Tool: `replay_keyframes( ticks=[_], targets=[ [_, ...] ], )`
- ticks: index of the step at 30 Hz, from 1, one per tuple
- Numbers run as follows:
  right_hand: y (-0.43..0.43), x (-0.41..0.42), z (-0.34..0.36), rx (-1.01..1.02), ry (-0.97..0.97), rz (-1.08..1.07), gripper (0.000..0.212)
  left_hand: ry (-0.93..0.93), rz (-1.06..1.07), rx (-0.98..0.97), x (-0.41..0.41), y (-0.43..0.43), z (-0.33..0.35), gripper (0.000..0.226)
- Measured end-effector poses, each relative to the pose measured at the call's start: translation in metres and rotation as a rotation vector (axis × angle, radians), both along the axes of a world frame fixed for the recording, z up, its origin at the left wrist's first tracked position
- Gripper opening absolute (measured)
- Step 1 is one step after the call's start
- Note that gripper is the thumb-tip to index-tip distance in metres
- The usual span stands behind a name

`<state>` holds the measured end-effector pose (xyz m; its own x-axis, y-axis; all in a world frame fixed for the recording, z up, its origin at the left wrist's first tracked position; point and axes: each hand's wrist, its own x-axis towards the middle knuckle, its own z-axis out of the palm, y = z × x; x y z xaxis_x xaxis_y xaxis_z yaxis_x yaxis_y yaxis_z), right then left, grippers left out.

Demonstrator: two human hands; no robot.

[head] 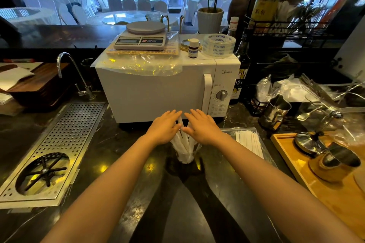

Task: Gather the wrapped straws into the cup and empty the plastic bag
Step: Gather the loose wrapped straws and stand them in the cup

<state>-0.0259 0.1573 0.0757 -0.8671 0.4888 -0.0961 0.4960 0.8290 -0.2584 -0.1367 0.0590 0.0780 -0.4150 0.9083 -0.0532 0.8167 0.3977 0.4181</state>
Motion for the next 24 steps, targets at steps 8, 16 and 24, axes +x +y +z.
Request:
replay_keyframes(
  ticks=[8, 16, 24],
  targets=[
    [0.001, 0.002, 0.004, -0.012, -0.096, 0.005, 0.064, 0.146, -0.038, -0.164, 0.002, 0.003, -0.004, 0.060],
    [0.015, 0.011, 0.010, -0.075, 0.038, -0.057, 0.066, 0.124, -0.001, -0.076, 0.000, 0.008, 0.009, 0.067],
    [0.035, 0.043, 0.026, -0.083, 0.144, -0.149, 0.068, 0.139, -0.031, 0.058, 0.025, 0.029, 0.028, 0.063]
  ],
)
